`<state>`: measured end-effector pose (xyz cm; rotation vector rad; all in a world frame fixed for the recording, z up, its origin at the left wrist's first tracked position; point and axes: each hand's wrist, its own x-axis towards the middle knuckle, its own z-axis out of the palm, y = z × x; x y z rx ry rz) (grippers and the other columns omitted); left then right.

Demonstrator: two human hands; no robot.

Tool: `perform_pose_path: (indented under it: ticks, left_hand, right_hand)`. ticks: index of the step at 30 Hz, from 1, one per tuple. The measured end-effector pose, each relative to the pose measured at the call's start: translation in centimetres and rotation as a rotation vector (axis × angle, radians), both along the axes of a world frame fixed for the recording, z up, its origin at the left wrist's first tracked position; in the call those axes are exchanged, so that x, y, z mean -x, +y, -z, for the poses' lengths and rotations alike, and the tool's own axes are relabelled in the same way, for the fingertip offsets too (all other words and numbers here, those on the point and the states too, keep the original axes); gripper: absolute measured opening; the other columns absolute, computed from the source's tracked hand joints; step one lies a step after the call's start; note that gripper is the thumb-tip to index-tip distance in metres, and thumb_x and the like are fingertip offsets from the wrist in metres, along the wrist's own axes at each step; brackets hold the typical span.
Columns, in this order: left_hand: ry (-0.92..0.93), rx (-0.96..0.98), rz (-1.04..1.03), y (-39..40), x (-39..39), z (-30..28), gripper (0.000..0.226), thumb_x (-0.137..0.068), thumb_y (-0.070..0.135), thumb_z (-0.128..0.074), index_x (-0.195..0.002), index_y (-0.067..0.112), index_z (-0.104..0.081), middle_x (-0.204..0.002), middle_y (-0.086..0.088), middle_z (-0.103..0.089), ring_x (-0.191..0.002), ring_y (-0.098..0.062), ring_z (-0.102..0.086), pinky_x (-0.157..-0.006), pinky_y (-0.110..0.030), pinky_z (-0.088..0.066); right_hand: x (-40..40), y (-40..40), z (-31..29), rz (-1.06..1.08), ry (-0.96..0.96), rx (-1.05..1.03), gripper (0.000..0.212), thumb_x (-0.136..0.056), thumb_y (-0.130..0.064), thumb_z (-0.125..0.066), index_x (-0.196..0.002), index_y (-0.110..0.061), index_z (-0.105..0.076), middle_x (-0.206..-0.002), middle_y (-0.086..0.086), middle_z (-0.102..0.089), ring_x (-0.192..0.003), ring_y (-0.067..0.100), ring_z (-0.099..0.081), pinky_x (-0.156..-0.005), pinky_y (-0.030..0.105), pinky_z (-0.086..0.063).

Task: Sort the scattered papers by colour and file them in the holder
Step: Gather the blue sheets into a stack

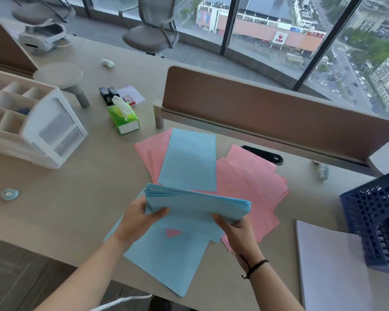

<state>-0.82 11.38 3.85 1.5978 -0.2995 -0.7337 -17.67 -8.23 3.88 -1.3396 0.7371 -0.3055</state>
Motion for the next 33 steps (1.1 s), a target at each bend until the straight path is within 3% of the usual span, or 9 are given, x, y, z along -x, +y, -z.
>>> perform_pose_path:
  ticks: [3,8,13,15,19,23,26,30,33]
  left_hand:
    - [0.017,-0.004,0.038,-0.5,0.9,0.5,0.028,-0.082,0.007,-0.077,-0.107,0.018,-0.072,-0.104,0.003,-0.077,-0.099,-0.013,-0.072,-0.083,-0.023,-0.055]
    - [0.089,-0.019,0.031,-0.7,1.5,1.6,0.037,-0.077,0.009,-0.082,-0.111,0.019,-0.072,-0.108,0.000,-0.076,-0.105,-0.017,-0.070,-0.088,-0.030,-0.056]
    - [0.086,-0.027,-0.009,-1.8,1.7,1.5,0.033,-0.069,0.016,-0.086,-0.099,0.024,-0.077,-0.104,-0.004,-0.077,-0.102,-0.022,-0.071,-0.094,-0.043,-0.054]
    - [0.058,-0.034,-0.004,-1.8,1.2,1.1,0.029,-0.071,0.013,-0.085,-0.095,0.028,-0.078,-0.102,-0.005,-0.077,-0.101,-0.023,-0.071,-0.093,-0.045,-0.055]
    - [0.032,-0.009,0.002,-0.8,2.0,0.5,0.026,-0.080,0.000,-0.077,-0.090,0.025,-0.080,-0.098,-0.004,-0.078,-0.095,-0.018,-0.073,-0.088,-0.036,-0.056]
    - [-0.078,-0.006,-0.114,0.0,3.7,0.2,0.031,-0.077,0.002,-0.079,-0.088,0.031,-0.078,-0.091,0.002,-0.079,-0.087,-0.011,-0.074,-0.076,-0.022,-0.057]
    - [-0.118,-0.060,-0.061,1.1,3.9,0.5,0.028,-0.072,0.010,-0.083,-0.089,0.031,-0.075,-0.088,0.007,-0.077,-0.085,-0.005,-0.071,-0.072,-0.016,-0.054]
    - [-0.080,-0.044,0.059,1.7,3.2,0.8,0.037,-0.071,0.017,-0.088,-0.102,0.012,-0.069,-0.105,-0.008,-0.070,-0.099,-0.018,-0.068,-0.080,-0.033,-0.059]
    - [-0.064,-0.051,0.098,0.9,2.9,0.3,0.019,-0.078,0.006,-0.081,-0.093,0.003,-0.070,-0.091,-0.012,-0.071,-0.081,-0.014,-0.067,-0.071,-0.024,-0.056]
  right_hand:
    - [-0.3,0.6,-0.4,0.017,0.022,0.055,0.026,-0.084,-0.005,-0.076,-0.109,-0.011,-0.072,-0.107,0.003,-0.078,-0.102,0.021,-0.073,-0.092,0.042,-0.057]
    - [-0.3,1.0,-0.3,0.071,0.029,0.064,0.025,-0.081,-0.007,-0.080,-0.105,-0.014,-0.074,-0.102,-0.001,-0.078,-0.097,0.016,-0.074,-0.081,0.032,-0.057]
    - [-0.3,1.2,0.4,0.138,0.027,0.012,0.026,-0.080,-0.004,-0.079,-0.102,-0.016,-0.073,-0.102,0.000,-0.078,-0.099,0.018,-0.072,-0.083,0.034,-0.056]
    - [-0.3,0.6,0.1,0.133,-0.003,-0.023,0.031,-0.077,-0.003,-0.080,-0.105,-0.013,-0.072,-0.105,0.004,-0.078,-0.102,0.026,-0.072,-0.088,0.044,-0.058]
    - [0.4,0.0,-0.8,0.049,-0.075,-0.079,0.046,-0.069,-0.023,-0.087,-0.109,-0.009,-0.071,-0.111,0.014,-0.075,-0.106,0.037,-0.070,-0.094,0.059,-0.053]
    - [1.6,0.6,-1.5,-0.027,-0.086,0.040,0.027,-0.084,-0.001,-0.075,-0.100,-0.022,-0.077,-0.104,0.005,-0.078,-0.098,0.022,-0.073,-0.087,0.039,-0.059]
    - [2.5,0.6,-0.7,-0.061,-0.030,0.161,0.024,-0.076,-0.013,-0.083,-0.093,-0.026,-0.073,-0.095,0.000,-0.076,-0.090,0.013,-0.071,-0.079,0.026,-0.055]
    - [2.4,1.1,0.6,-0.064,0.087,0.118,0.043,-0.073,-0.010,-0.087,-0.108,-0.025,-0.068,-0.104,-0.008,-0.073,-0.099,0.008,-0.068,-0.089,0.029,-0.054]
    - [1.6,1.3,0.6,-0.069,0.114,0.074,0.041,-0.075,-0.010,-0.085,-0.110,-0.022,-0.067,-0.104,-0.007,-0.074,-0.096,0.007,-0.069,-0.088,0.034,-0.056]
